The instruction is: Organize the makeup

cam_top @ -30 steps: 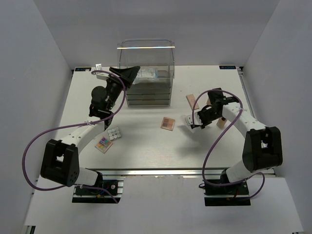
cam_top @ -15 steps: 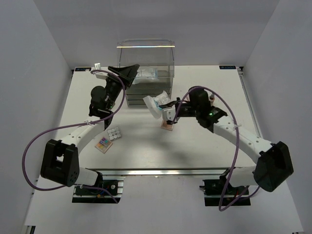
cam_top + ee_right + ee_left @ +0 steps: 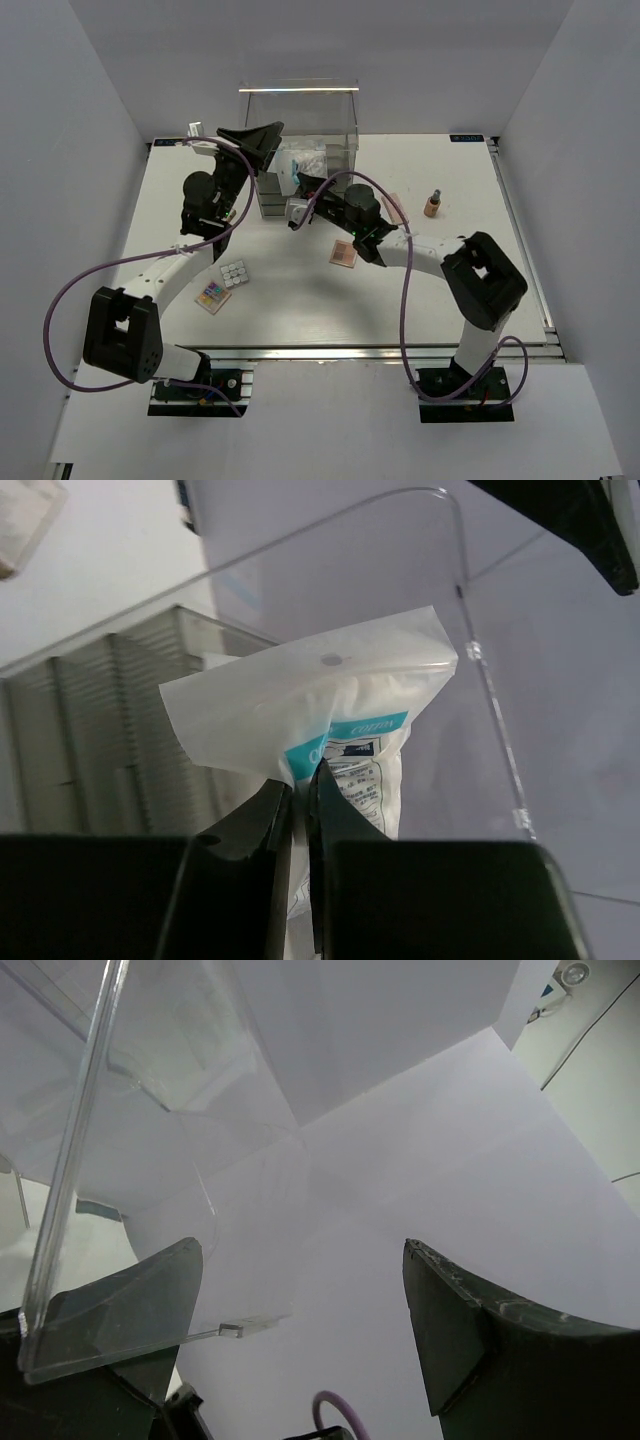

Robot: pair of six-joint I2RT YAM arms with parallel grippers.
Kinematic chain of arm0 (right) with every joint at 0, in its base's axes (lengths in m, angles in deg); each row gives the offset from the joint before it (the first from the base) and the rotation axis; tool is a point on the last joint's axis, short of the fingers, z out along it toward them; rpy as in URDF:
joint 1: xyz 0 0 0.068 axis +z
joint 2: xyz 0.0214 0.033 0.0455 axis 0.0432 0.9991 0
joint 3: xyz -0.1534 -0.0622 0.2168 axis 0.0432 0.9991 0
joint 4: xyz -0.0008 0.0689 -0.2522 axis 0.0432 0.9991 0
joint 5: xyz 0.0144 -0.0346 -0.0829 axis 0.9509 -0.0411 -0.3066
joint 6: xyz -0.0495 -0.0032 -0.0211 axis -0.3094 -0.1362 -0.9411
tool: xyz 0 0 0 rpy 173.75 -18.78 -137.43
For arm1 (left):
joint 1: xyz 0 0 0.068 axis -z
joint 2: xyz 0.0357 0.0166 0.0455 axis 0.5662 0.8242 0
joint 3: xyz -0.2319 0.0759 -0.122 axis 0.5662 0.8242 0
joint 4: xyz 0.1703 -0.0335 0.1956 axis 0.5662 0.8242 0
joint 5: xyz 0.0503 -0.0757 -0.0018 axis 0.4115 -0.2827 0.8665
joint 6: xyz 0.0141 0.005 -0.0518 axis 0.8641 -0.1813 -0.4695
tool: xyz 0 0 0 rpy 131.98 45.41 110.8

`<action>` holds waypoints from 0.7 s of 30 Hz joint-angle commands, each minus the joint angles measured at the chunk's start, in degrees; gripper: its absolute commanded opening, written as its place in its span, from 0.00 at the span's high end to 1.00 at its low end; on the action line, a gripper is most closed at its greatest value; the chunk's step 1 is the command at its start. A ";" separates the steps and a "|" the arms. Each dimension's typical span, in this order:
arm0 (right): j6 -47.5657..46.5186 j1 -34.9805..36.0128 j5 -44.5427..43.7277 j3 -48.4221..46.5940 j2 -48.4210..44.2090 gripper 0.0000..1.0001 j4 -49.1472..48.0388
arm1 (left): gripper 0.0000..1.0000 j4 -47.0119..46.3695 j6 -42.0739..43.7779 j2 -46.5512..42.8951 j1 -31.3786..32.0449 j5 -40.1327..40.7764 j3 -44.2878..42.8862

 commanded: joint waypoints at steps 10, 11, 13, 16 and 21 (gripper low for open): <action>-6.72 -0.87 -8.93 -8.51 6.10 0.41 -5.87 | 0.08 -1.93 -0.79 -1.70 0.22 -0.04 -2.82; -6.28 -0.96 -7.18 -6.94 5.04 0.33 -3.94 | 0.08 -2.02 -0.79 -1.79 0.22 0.14 -2.64; -5.05 -1.22 -4.37 -4.92 1.10 0.27 -1.30 | 0.08 -2.10 -0.97 -1.88 0.22 0.14 -2.38; -3.38 -2.02 3.71 0.18 -6.18 0.24 4.85 | 0.08 -2.45 -1.23 -1.96 0.22 0.23 -1.85; -5.13 -4.65 24.11 3.01 -17.98 0.64 28.53 | 0.08 -1.49 -1.32 -2.40 0.22 0.05 -0.97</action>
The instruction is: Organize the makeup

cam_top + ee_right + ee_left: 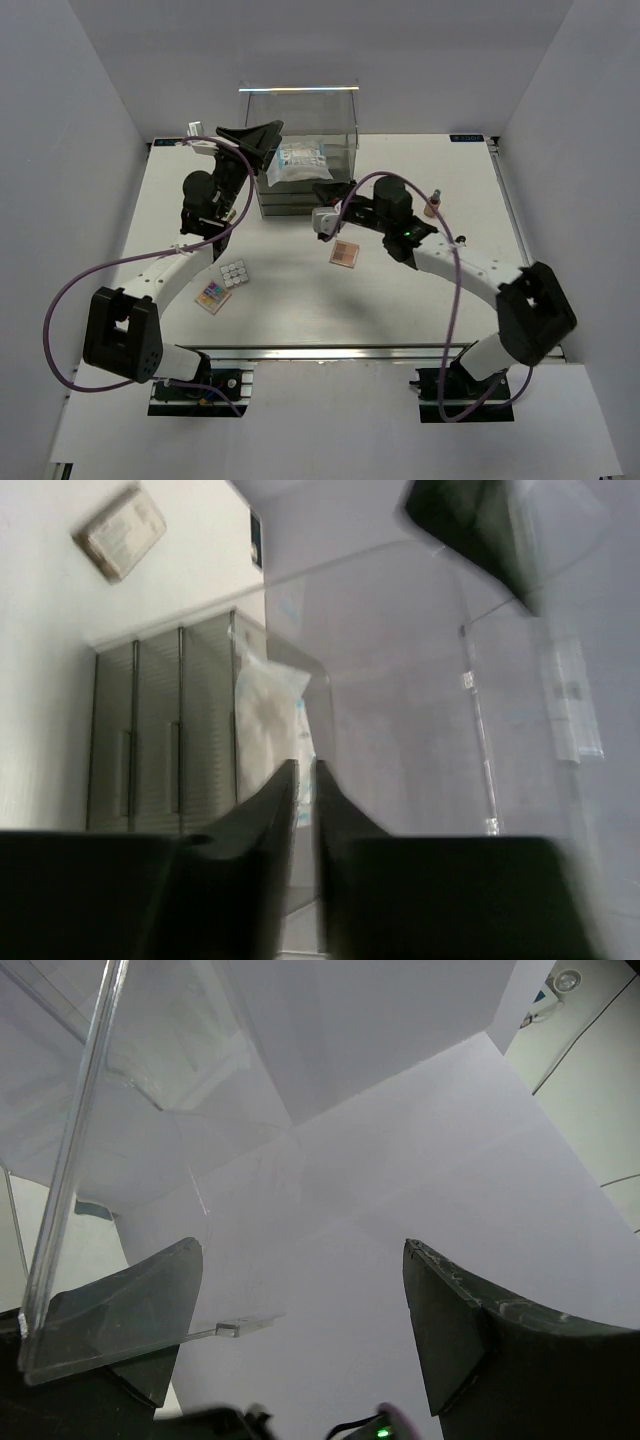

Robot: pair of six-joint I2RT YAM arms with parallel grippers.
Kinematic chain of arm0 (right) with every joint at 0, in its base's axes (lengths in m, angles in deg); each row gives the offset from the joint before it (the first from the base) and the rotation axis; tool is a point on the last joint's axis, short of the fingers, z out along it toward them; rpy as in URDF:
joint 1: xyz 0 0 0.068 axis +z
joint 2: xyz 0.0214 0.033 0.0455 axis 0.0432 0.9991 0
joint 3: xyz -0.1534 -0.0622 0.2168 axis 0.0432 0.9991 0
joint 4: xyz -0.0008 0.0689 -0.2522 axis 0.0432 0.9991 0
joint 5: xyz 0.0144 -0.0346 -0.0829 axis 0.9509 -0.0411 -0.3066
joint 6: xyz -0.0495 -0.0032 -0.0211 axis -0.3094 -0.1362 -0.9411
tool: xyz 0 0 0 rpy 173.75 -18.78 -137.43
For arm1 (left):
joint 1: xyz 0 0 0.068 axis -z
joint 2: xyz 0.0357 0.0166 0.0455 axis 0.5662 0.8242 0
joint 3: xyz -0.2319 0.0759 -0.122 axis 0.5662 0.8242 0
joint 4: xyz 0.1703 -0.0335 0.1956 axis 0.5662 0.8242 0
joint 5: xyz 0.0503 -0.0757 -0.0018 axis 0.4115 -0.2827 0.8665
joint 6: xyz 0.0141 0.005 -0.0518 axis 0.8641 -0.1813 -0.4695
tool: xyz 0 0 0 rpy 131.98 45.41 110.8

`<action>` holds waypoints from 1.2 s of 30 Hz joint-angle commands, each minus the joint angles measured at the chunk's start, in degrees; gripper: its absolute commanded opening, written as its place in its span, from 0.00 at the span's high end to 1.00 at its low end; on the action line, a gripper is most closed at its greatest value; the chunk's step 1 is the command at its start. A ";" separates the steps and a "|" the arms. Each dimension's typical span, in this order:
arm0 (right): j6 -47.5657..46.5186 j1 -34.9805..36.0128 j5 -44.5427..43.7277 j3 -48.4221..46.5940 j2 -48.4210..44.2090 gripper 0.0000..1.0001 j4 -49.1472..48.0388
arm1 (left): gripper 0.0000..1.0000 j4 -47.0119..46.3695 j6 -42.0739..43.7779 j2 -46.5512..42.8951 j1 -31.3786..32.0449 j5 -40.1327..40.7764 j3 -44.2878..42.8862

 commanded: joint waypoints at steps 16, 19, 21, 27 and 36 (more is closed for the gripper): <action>10.27 -0.76 -11.73 -1.13 -3.89 0.78 -6.21 | 0.08 -1.75 0.34 -2.76 0.22 0.01 3.49; 10.09 -0.76 -12.54 -1.65 -2.92 0.76 -8.33 | 0.08 -1.58 0.34 -2.67 0.22 -0.17 3.75; 10.18 -0.76 -12.80 -2.27 -2.39 0.74 -8.33 | 0.08 -1.58 0.34 -2.67 0.22 -0.26 4.36; 10.27 -0.67 -13.51 -1.31 -2.74 0.74 -8.77 | 0.08 -1.58 0.25 -3.19 0.22 -0.17 7.26; 8.33 -0.94 -3.58 3.42 -10.12 0.69 14.41 | 0.08 10.05 1.22 -4.07 0.22 1.84 10.16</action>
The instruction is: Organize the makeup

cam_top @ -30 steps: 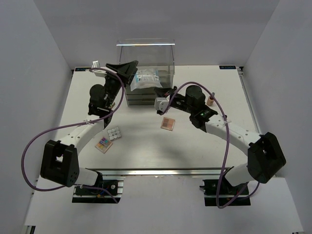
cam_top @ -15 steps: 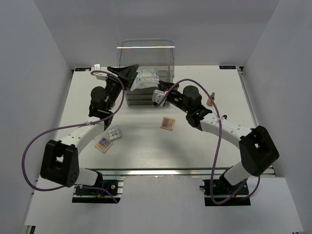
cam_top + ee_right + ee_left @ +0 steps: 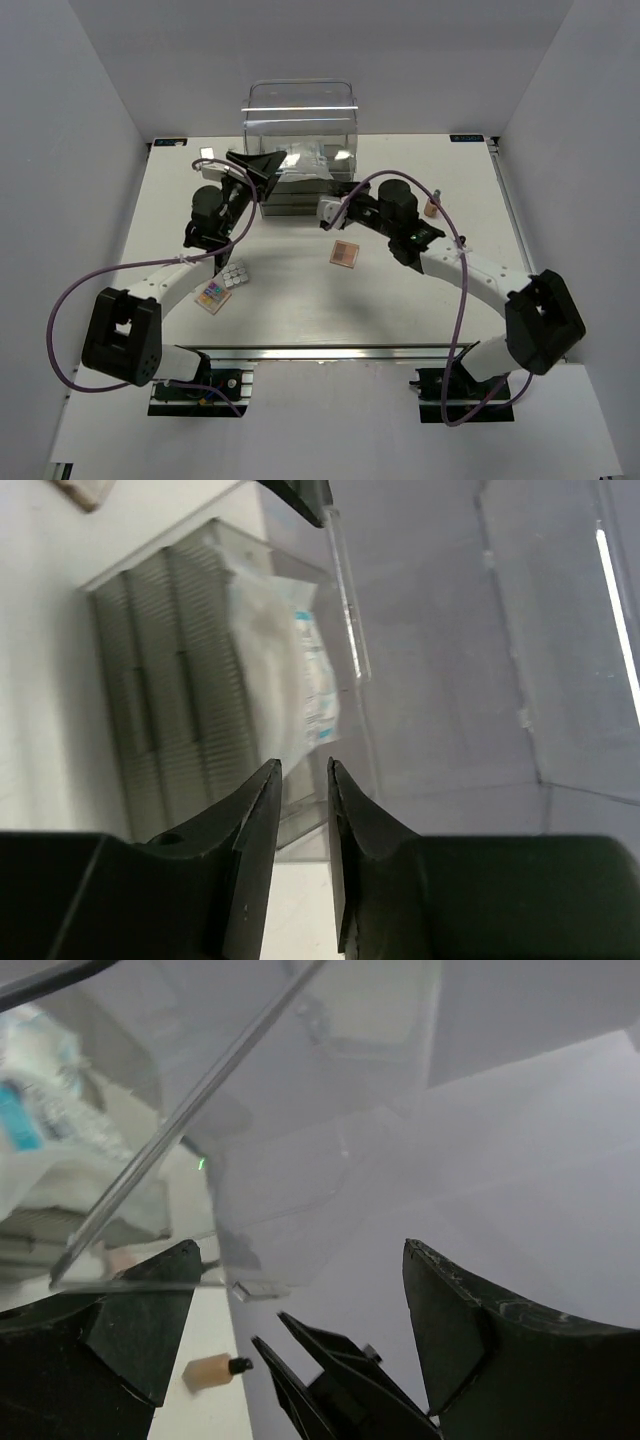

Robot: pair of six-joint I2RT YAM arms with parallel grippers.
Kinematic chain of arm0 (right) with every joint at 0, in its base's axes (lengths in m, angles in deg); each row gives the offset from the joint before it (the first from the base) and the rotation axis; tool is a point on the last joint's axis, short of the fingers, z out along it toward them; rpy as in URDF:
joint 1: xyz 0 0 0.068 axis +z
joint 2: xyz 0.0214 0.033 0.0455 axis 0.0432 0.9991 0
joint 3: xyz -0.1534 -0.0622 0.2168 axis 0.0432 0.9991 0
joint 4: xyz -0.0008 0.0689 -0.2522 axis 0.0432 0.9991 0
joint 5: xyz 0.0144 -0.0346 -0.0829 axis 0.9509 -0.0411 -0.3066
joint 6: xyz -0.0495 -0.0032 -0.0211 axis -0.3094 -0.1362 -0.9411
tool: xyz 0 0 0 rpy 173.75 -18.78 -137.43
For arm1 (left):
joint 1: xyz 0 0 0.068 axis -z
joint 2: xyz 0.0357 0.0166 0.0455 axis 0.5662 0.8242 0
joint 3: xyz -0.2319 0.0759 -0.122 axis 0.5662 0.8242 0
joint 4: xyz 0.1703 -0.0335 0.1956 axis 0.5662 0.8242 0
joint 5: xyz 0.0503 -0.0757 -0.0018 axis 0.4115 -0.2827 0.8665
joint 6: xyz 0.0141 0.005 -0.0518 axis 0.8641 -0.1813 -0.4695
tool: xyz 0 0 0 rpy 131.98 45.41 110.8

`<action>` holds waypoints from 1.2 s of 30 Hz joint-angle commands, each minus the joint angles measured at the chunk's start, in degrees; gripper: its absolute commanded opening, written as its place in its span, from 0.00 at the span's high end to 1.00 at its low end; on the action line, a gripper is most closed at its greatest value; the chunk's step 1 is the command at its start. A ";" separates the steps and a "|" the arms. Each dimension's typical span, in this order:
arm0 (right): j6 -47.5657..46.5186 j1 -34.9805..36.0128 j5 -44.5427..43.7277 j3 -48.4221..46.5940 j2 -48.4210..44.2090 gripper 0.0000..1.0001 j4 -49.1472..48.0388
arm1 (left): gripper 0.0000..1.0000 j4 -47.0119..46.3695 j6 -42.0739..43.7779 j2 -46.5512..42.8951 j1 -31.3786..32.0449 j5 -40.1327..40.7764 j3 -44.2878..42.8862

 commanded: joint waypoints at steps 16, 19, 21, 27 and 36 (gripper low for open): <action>7.85 -0.04 3.52 12.61 -12.56 0.65 13.23 | 0.08 38.58 -8.31 -15.74 0.20 11.08 14.62; 12.41 -0.48 4.31 10.77 -11.68 0.71 15.07 | 0.27 27.96 -10.42 -14.00 0.20 10.65 18.93; 15.92 -1.44 7.02 7.70 -10.89 0.92 18.75 | 0.51 17.68 -11.65 -11.35 0.20 10.21 20.34; 27.44 -4.52 15.73 2.68 -10.09 1.00 23.43 | 0.52 -3.08 -12.44 9.89 0.63 3.01 15.08; 33.78 -8.12 17.76 1.98 -12.64 0.78 22.64 | 0.41 -15.58 -15.08 28.37 2.22 1.77 1.90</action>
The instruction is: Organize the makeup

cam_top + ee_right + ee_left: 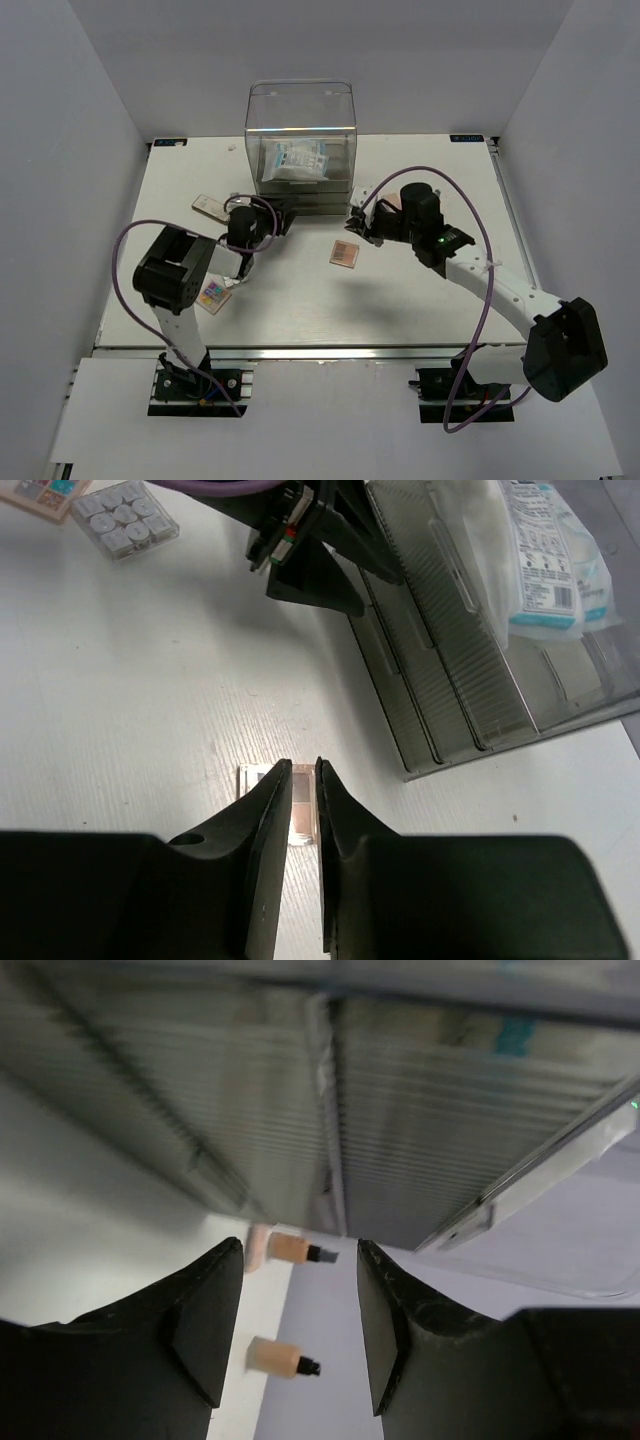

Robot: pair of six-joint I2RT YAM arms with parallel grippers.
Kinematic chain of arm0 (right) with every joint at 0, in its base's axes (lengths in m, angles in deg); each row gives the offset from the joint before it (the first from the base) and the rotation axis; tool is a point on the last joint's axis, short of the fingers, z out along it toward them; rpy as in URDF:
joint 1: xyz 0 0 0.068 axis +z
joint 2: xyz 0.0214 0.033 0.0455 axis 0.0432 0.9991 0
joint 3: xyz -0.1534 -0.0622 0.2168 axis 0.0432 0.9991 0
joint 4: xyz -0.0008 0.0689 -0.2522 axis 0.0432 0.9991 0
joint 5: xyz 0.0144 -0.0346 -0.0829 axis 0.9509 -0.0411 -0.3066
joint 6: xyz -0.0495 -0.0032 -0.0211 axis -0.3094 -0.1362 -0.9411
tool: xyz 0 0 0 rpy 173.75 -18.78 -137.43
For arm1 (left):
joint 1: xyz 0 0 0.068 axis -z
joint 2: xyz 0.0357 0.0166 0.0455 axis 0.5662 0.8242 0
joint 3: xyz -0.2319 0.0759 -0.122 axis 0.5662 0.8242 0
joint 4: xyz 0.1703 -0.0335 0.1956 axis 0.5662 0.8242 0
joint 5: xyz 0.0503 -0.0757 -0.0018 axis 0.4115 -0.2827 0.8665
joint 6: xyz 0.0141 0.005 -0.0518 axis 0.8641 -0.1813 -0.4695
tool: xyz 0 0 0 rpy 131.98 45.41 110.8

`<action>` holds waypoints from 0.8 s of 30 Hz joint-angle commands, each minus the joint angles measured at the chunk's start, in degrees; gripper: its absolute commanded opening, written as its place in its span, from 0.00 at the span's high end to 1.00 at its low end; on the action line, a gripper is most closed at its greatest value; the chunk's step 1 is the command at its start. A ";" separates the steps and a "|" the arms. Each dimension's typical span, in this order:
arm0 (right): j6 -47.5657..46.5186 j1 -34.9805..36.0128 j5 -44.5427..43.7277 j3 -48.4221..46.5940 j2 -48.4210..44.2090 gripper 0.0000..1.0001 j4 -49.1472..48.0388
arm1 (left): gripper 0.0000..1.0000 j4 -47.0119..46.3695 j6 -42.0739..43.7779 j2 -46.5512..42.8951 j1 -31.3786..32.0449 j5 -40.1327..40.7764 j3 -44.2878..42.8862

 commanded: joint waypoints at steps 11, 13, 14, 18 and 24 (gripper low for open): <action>4.54 -4.98 2.24 -1.45 -3.49 0.76 -0.03 | 0.52 -3.37 -1.62 11.53 1.59 0.27 -12.87; 4.72 -5.24 2.16 -1.36 -3.58 0.76 -0.03 | 0.62 -3.71 -1.53 11.80 1.59 0.35 -12.96; 4.72 -5.42 2.16 -1.36 -3.58 0.76 0.06 | 0.71 -4.24 -1.53 12.15 1.59 0.27 -12.79; 4.80 -5.77 2.07 -1.01 -3.67 0.76 0.15 | 0.87 -6.17 -1.80 11.98 1.68 0.45 -11.47; 7.26 -7.08 0.66 -0.05 -3.67 0.75 0.50 | 0.92 -9.78 -1.18 8.47 2.55 -1.31 -6.20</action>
